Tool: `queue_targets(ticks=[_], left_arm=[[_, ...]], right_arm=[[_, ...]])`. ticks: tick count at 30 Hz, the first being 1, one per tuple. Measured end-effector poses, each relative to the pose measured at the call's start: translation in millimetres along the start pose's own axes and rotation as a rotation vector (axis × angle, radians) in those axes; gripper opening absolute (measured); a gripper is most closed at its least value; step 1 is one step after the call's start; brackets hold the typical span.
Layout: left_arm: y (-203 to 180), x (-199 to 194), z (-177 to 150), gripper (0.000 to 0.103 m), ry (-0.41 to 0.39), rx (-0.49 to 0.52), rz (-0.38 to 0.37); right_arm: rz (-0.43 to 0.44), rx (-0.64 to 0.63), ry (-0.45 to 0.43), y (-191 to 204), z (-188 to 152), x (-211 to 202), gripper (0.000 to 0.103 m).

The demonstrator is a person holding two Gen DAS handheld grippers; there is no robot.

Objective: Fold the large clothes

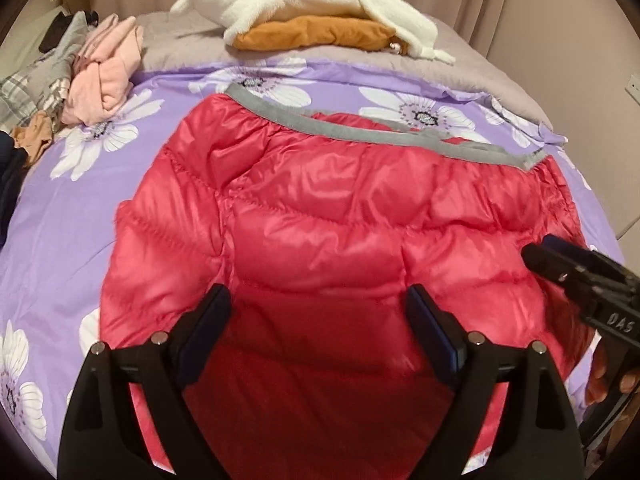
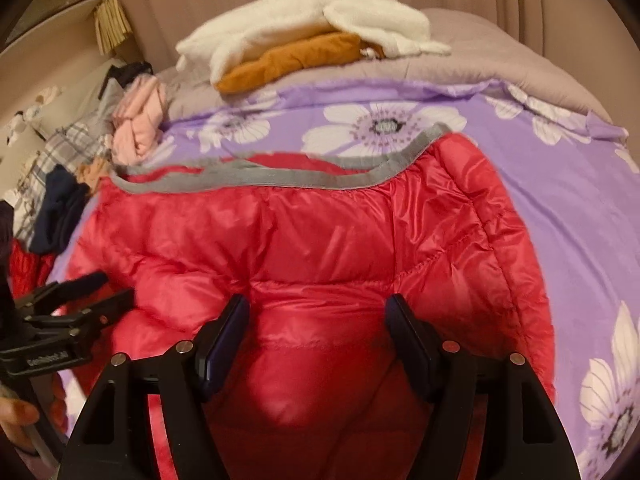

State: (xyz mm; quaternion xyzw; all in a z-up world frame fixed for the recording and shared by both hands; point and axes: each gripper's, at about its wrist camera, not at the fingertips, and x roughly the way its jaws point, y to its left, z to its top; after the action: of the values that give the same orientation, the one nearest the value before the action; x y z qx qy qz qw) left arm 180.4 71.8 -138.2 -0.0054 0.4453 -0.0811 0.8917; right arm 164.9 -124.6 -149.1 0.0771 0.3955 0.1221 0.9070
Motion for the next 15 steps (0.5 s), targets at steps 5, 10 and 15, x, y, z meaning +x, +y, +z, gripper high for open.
queue_targets(ticks=[5, 10, 15], left_arm=[[-5, -23, -15, 0.089, -0.033, 0.024, 0.012], [-7, -42, -35, 0.089, -0.055, 0.027, 0.025], [-5, -47, -52, 0.091, -0.061, 0.033, 0.047]], right_arm=[[0.038, -0.010, -0.054, 10, -5, -32, 0.071], [0.082, -0.051, -0.059, 29, -23, -51, 0.071], [0.113, -0.142, -0.031, 56, -41, -48, 0.071]])
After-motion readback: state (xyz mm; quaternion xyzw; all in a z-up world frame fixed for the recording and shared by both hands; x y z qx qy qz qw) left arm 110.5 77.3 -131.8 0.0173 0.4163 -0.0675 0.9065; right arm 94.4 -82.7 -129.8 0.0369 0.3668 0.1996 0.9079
